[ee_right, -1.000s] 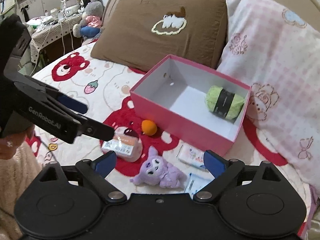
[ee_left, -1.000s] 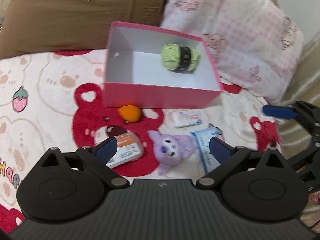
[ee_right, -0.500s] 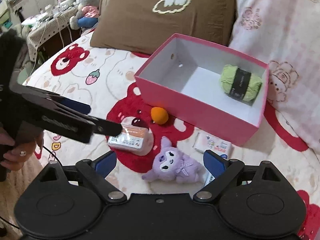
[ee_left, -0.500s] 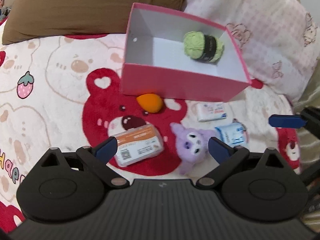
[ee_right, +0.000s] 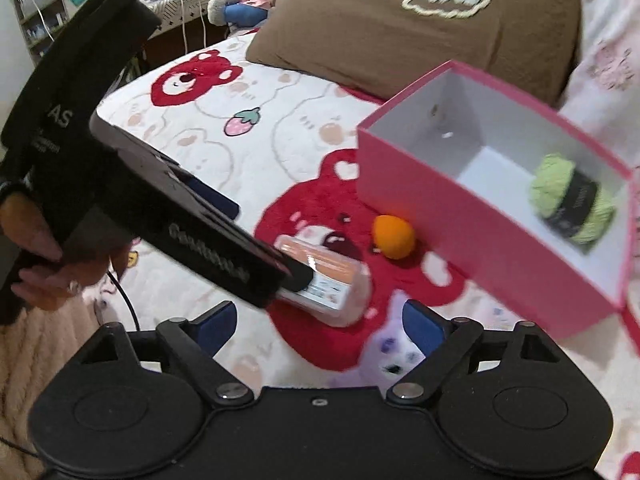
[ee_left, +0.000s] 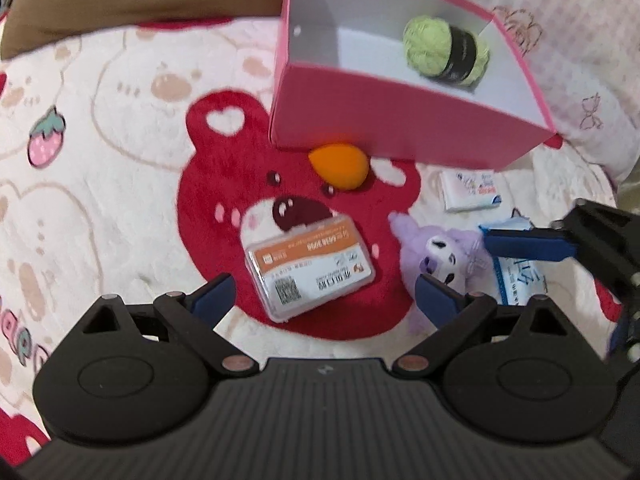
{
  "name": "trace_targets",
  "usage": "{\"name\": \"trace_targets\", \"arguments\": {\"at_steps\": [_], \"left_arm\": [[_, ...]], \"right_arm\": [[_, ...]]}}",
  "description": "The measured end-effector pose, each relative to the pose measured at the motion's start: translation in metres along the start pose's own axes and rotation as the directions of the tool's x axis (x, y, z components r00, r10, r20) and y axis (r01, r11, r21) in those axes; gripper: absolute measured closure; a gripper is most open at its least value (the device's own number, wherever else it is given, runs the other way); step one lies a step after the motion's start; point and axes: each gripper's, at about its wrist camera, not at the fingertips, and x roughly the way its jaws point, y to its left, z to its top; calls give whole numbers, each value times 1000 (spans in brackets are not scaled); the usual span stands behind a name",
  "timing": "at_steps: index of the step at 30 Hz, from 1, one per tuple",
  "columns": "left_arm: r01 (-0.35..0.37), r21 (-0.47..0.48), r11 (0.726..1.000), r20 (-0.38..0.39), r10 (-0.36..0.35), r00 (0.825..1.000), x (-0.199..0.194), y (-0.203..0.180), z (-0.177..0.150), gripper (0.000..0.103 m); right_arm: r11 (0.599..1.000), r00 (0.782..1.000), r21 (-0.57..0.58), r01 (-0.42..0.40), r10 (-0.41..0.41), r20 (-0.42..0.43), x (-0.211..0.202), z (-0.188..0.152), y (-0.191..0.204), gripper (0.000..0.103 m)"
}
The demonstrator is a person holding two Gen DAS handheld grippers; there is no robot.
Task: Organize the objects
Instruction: 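Close the left gripper on the clear plastic box with orange label, then lift the plastic box with the left gripper and carry it into the pink box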
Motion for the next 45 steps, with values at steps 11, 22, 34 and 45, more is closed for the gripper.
{"name": "trace_targets", "arguments": {"at_steps": [11, 22, 34, 45], "left_arm": [[6, 1, 1000, -12, -6, 1000, 23, 9, -5, 9], [-62, -63, 996, 33, 64, 997, 37, 32, -7, 29], [-49, -151, 987, 102, 65, 993, 52, 24, -8, 47], [-7, -204, 979, 51, 18, 999, 55, 35, -5, 45]], "right_arm": [[998, 998, 24, -58, 58, 5, 58, -10, 2, 13], [997, 998, 60, -54, 53, 22, 89, -16, -8, 17], [991, 999, 123, -46, 45, 9, 117, -24, -11, 28], [989, 998, 139, -50, 43, 50, 122, -31, -9, 21]]}}
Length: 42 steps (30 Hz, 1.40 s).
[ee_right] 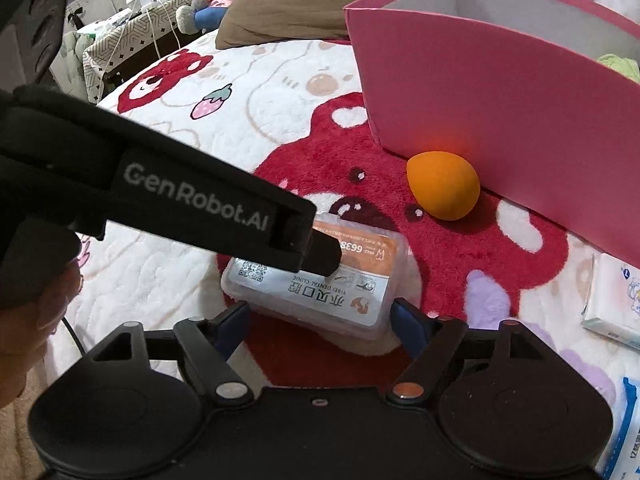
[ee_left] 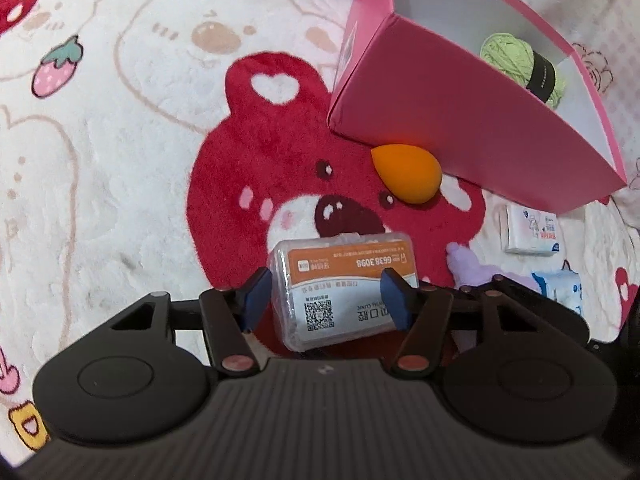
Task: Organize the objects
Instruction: 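Lift the plastic box with the left gripper and carry it into the pink box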
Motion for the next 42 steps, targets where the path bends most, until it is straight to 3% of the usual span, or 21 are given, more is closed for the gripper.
{"name": "trace_targets", "arguments": {"at_steps": [10, 26, 35, 42], "left_arm": [[37, 50, 998, -8, -36, 999, -12, -10, -10, 44], [115, 171, 978, 64, -128, 990, -38, -43, -19, 46], [126, 194, 973, 35, -135, 990, -45, -62, -30, 48], [145, 205, 968, 64, -161, 985, -58, -72, -28, 49]], "right_arm": [[1000, 1000, -19, 23, -22, 15, -15, -4, 7, 18], [994, 988, -34, 107, -102, 118, -68, -6, 2, 19], [984, 971, -46, 171, -161, 177, -96, -12, -4, 31], [988, 967, -18, 156, -149, 206, -117, -18, -18, 41]]}}
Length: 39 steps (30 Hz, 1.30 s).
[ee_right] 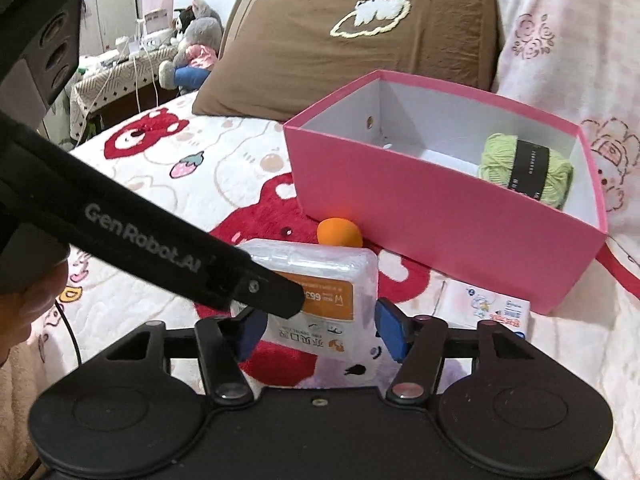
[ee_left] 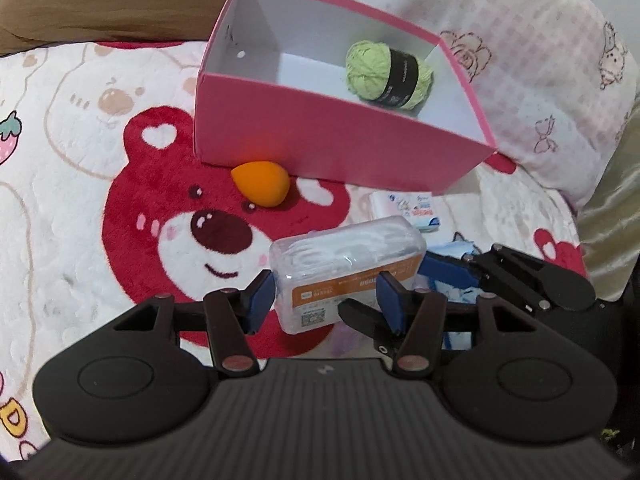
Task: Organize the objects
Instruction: 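Lift the plastic box with the left gripper and carry it into the pink box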
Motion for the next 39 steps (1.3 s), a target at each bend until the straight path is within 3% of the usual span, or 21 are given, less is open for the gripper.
{"name": "trace_targets", "arguments": {"at_steps": [10, 18, 30, 39], "left_arm": [[49, -29, 998, 18, -48, 999, -7, -5, 12, 49], [43, 18, 999, 84, -44, 995, -30, -27, 28, 49], [4, 87, 996, 80, -11, 997, -51, -55, 96, 49], [-29, 61, 998, 76, 24, 997, -36, -63, 156, 49]], "right_arm": [[992, 999, 116, -49, 48, 12, -15, 8, -27, 52], [994, 998, 102, -43, 38, 47, -33, 20, -28, 53], [992, 995, 123, -32, 21, 96, -53, 74, -48, 53], [980, 998, 188, -62, 58, 30, -40, 133, -87, 54]]}}
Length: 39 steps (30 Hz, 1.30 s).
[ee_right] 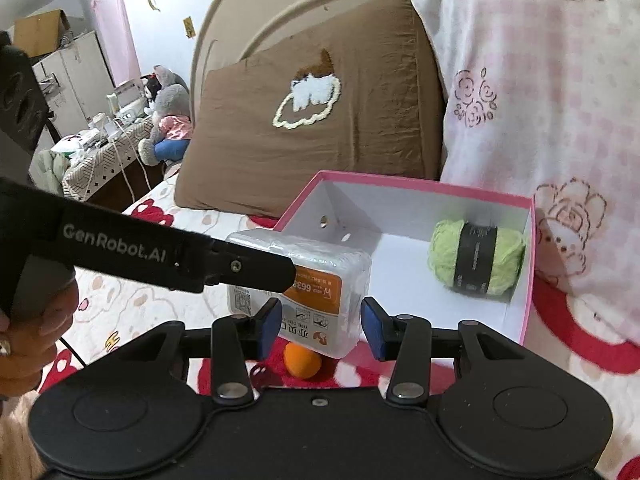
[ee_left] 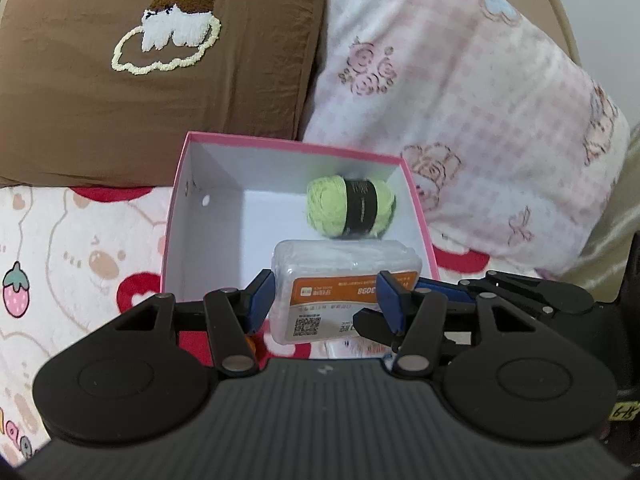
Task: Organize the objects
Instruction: 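Lift the plastic box with the left gripper and carry it into the pink box, then lower the plastic box beside the yarn and open the left gripper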
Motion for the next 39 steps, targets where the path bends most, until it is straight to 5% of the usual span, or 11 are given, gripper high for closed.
{"name": "trace_targets", "arguments": {"at_steps": [10, 20, 28, 39], "left_arm": [[-13, -79, 997, -25, 11, 1000, 67, 15, 31, 49], [-50, -132, 990, -79, 40, 996, 141, 36, 49, 49], [-67, -221, 973, -134, 38, 990, 184, 63, 45, 52], [-81, -211, 974, -133, 53, 990, 204, 68, 44, 56]], "right_arm": [[996, 990, 90, -1, 14, -139, 57, 43, -41, 55], [971, 968, 238, 25, 36, -248, 133, 48, -87, 55], [974, 950, 220, 60, 11, -311, 180, 49, -98, 56], [984, 935, 139, 114, -59, -349, 206, 51, -94, 57]]}}
